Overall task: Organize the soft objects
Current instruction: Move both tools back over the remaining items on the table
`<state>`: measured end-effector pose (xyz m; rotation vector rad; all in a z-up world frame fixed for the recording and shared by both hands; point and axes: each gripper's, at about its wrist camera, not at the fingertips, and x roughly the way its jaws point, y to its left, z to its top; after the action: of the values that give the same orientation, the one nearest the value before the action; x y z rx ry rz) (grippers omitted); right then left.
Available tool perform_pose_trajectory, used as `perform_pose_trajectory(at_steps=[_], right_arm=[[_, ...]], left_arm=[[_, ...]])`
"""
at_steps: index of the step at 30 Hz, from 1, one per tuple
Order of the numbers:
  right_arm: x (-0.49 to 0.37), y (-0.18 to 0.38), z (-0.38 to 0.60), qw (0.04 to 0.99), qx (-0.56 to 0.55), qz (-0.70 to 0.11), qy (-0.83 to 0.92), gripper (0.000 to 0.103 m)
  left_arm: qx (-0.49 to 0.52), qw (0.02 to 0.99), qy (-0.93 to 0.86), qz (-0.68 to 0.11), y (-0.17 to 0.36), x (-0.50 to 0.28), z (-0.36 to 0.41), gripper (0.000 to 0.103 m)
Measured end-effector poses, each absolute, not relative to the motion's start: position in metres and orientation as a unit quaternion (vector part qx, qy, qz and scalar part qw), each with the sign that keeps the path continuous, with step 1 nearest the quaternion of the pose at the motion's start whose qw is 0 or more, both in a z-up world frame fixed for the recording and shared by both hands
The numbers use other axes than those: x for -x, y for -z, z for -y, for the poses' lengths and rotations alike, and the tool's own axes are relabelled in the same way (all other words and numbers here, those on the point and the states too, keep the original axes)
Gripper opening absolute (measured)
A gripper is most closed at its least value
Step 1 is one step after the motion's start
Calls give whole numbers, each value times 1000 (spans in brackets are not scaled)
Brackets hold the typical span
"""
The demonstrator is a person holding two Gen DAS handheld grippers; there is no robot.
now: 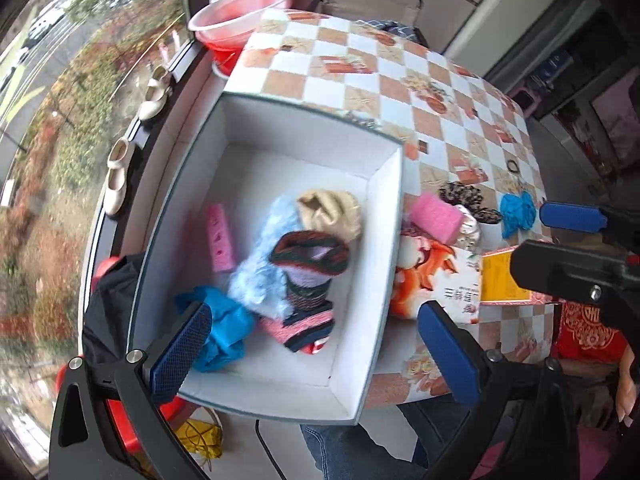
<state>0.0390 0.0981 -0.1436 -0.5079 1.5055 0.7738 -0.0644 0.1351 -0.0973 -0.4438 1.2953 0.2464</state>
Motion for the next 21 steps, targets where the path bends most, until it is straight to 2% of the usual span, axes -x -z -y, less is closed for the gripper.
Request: perform_pose_trajectory(at_steps=[5, 10, 21], right_arm=[[-87, 113, -39, 680, 170, -656, -281, 102], [-133, 94, 40, 720, 113, -654, -204, 102], [-185, 147, 184, 713, 32, -695, -80, 102]], left_arm=[[154, 778, -53, -607, 90, 4, -90, 103], [114, 768, -9, -631, 107, -57, -45, 103], [89, 702, 10, -707, 189, -172, 11, 103]])
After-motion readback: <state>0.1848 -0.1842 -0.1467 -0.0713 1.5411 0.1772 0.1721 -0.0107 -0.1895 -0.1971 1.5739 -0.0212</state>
